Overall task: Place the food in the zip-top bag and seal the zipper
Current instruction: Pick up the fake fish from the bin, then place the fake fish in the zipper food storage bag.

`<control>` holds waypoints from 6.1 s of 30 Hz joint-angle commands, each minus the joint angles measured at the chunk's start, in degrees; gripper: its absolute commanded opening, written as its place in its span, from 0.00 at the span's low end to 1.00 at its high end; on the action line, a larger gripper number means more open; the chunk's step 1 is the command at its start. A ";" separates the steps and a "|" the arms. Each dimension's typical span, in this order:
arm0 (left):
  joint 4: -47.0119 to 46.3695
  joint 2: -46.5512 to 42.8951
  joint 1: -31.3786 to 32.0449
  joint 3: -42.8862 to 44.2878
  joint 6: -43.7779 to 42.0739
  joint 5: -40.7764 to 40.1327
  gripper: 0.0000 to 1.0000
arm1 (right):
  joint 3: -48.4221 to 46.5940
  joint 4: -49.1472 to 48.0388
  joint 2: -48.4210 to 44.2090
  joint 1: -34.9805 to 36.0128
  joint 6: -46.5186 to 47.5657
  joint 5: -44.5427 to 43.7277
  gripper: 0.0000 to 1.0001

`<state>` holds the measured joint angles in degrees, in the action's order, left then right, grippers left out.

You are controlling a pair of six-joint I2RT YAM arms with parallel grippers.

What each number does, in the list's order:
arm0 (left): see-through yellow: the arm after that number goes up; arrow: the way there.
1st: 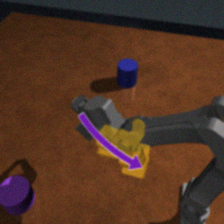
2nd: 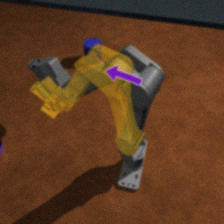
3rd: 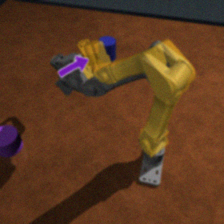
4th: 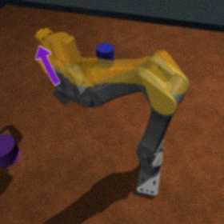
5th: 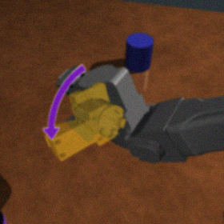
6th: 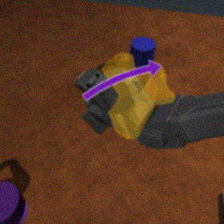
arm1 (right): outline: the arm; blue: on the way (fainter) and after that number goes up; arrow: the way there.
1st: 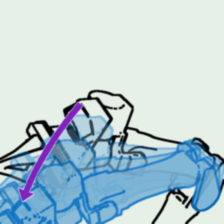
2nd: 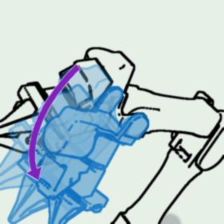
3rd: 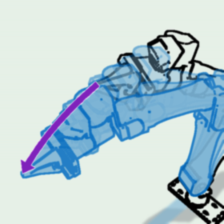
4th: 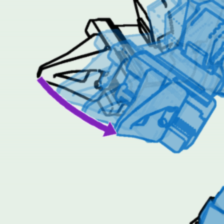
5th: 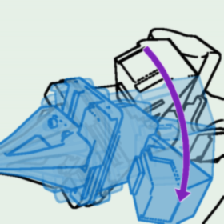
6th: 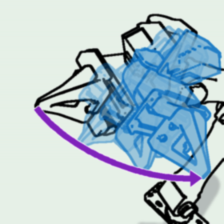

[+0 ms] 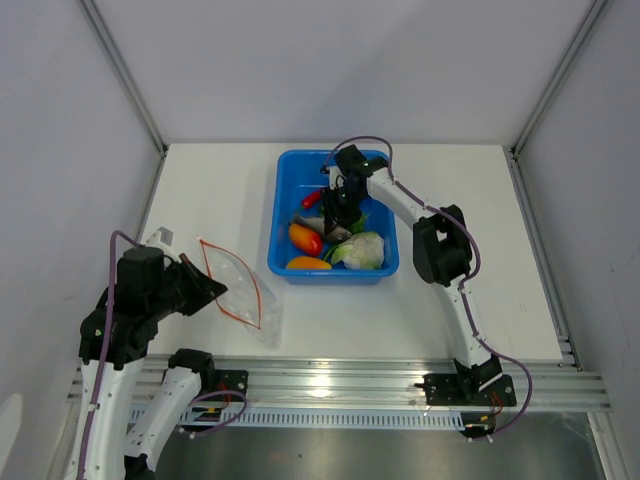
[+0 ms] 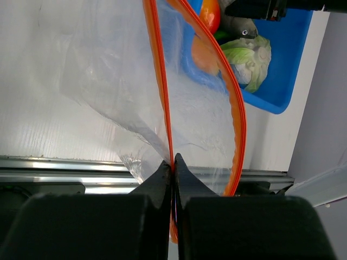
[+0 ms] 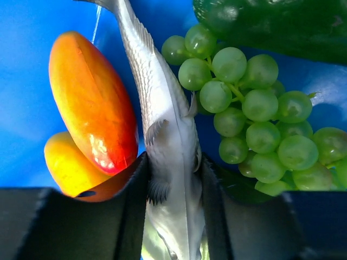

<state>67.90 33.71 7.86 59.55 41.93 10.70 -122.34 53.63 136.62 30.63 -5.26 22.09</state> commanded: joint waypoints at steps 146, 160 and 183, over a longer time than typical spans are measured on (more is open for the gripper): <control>-7.87 10.23 6.55 1.36 1.66 -1.82 0.01 | -30.67 30.75 -8.30 35.64 -20.32 -26.92 0.03; -10.68 11.02 9.02 -0.40 4.74 -0.59 0.01 | -30.67 29.87 -8.03 35.64 -21.02 -25.16 0.11; -11.38 11.20 9.02 -1.54 5.09 0.46 0.00 | -27.16 26.97 -13.21 34.32 -18.83 -23.93 0.63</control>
<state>57.76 45.06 16.47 58.28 46.57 9.87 -149.75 77.71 127.90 65.69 -24.77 -2.09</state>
